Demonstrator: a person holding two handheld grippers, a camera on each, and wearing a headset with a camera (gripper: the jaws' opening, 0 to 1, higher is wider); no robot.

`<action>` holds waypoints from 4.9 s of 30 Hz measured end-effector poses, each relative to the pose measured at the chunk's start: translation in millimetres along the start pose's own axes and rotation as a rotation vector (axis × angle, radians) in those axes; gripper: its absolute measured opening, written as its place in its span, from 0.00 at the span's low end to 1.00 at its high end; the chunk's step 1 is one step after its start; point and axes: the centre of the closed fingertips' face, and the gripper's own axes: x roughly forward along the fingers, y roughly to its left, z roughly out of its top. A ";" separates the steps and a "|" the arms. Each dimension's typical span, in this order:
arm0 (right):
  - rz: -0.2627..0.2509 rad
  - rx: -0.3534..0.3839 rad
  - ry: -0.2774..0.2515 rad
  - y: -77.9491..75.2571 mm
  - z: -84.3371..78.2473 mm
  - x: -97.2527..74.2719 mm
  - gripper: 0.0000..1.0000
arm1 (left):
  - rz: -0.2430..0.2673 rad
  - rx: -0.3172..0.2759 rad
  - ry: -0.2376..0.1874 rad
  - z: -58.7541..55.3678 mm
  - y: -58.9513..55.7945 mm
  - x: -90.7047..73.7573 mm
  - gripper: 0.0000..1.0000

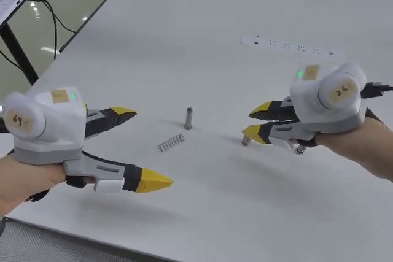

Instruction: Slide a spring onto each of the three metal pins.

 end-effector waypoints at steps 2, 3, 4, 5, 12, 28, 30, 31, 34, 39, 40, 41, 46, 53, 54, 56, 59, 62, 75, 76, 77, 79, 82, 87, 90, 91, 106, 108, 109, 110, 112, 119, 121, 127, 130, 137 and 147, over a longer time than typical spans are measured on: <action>0.017 -0.030 0.004 4.0 4.9 4.6 0.18 | 0.002 -0.001 -0.002 0.0 0.2 -0.7 0.95; 0.032 -0.046 0.004 7.0 7.9 7.9 0.18 | 0.004 -0.002 -0.004 0.4 0.3 -1.3 0.95; 0.040 -0.057 0.006 8.8 9.9 10.4 0.18 | 0.004 -0.003 -0.006 0.6 0.3 -1.7 0.95; 0.047 -0.070 0.008 10.4 11.6 12.6 0.17 | 0.005 -0.004 -0.008 1.1 0.5 -2.5 0.95; 0.131 -0.206 0.014 28.2 32.9 36.5 0.17 | 0.017 0.001 -0.014 3.2 4.8 -6.6 0.95; 0.273 -0.457 0.049 55.1 49.8 89.5 0.16 | 0.049 0.001 -0.016 2.6 12.7 -20.3 0.95; 0.282 -0.464 0.057 57.1 48.6 95.9 0.16 | 0.053 -0.001 -0.014 1.4 12.7 -22.0 0.94; 0.285 -0.470 0.061 57.9 48.0 97.8 0.16 | 0.054 -0.002 -0.013 0.8 12.8 -22.5 0.94; 0.298 -0.473 0.071 59.9 46.9 103.8 0.15 | 0.056 -0.007 -0.010 -1.1 12.6 -23.3 0.94; 0.305 -0.476 0.091 56.8 42.4 115.6 0.13 | 0.053 -0.010 0.000 -3.9 12.3 -22.8 0.94; 0.303 -0.465 0.094 55.6 41.1 117.6 0.12 | 0.052 -0.011 0.000 -3.4 12.2 -22.9 0.94; 0.298 -0.440 0.095 54.6 39.0 120.7 0.12 | 0.051 -0.012 -0.001 -2.9 12.1 -23.0 0.94; 0.290 -0.369 0.087 54.0 33.0 128.7 0.13 | 0.053 -0.016 -0.001 -2.4 13.4 -24.7 0.94; 0.301 -0.377 0.115 55.7 23.5 130.3 0.13 | 0.061 -0.026 0.007 -7.5 15.2 -26.6 0.94; 0.302 -0.374 0.117 56.2 22.5 130.4 0.13 | 0.060 -0.028 0.008 -8.0 14.9 -26.4 0.94; 0.304 -0.380 0.123 57.1 20.0 131.1 0.11 | 0.059 -0.028 0.009 -8.0 14.5 -26.0 0.94; 0.310 -0.389 0.135 59.7 15.3 131.0 0.08 | 0.059 -0.028 0.007 -7.1 14.4 -25.5 0.94; 0.305 -0.360 0.131 59.0 14.7 130.4 0.08 | 0.059 -0.028 0.008 -6.7 14.7 -25.2 0.94; 0.257 -0.276 0.083 53.4 23.8 102.8 0.07 | 0.029 -0.009 0.023 -3.4 10.1 -14.2 0.93; 0.252 -0.272 0.079 52.8 24.2 99.5 0.07 | 0.026 -0.007 0.022 -2.6 9.2 -13.1 0.93; 0.248 -0.264 0.074 52.2 24.7 95.0 0.07 | 0.019 -0.005 0.022 -1.7 7.8 -11.3 0.93; 0.244 -0.256 0.070 52.5 24.2 87.2 0.07 | 0.010 0.001 0.026 -0.6 5.1 -7.8 0.93; 0.236 -0.256 0.065 52.2 23.1 76.2 0.07 | -0.002 0.008 0.027 1.5 2.1 -2.6 0.92; 0.217 -0.243 0.057 50.0 20.0 56.6 0.07 | -0.029 0.019 0.032 4.3 -4.5 5.8 0.91; 0.206 -0.230 0.047 49.1 18.3 46.4 0.07 | -0.040 0.021 0.036 4.4 -7.1 9.4 0.88; 0.200 -0.226 0.048 48.9 16.5 42.5 0.07 | -0.044 0.023 0.034 4.9 -8.2 10.7 0.87; 0.184 -0.204 0.049 69.4 -3.6 14.1 0.07 | -0.106 0.029 0.030 7.1 -26.3 33.5 0.78; 0.187 -0.205 0.051 75.3 -7.3 10.8 0.07 | -0.126 0.035 0.038 6.3 -32.1 37.6 0.74; 0.187 -0.211 0.054 76.5 -8.7 9.8 0.07 | -0.131 0.035 0.039 6.4 -33.8 39.0 0.72; 0.185 -0.213 0.057 77.5 -10.3 8.4 0.07 | -0.139 0.037 0.035 7.5 -36.0 41.2 0.71; 0.185 -0.214 0.058 78.5 -11.7 6.0 0.07 | -0.151 0.037 0.031 9.2 -38.7 43.9 0.69; 0.165 -0.213 0.061 77.2 -13.1 0.3 0.07 | -0.207 0.063 0.039 11.7 -51.0 55.7 0.57; 0.161 -0.215 0.057 77.6 -11.3 -1.5 0.07 | -0.224 0.067 0.045 11.3 -55.3 59.6 0.53; 0.165 -0.233 0.063 81.9 -12.7 -3.5 0.07 | -0.266 0.092 0.046 12.4 -68.6 70.0 0.41; 0.166 -0.229 0.053 82.7 -11.1 -6.8 0.07 | -0.290 0.100 0.043 12.2 -72.5 74.3 0.36; 0.161 -0.232 0.043 81.9 -10.1 -13.0 0.07 | -0.324 0.103 0.022 19.7 -78.6 77.2 0.20; 0.161 -0.239 0.030 83.1 -5.8 -15.9 0.07 | -0.356 0.122 0.025 21.6 -87.0 78.7 0.12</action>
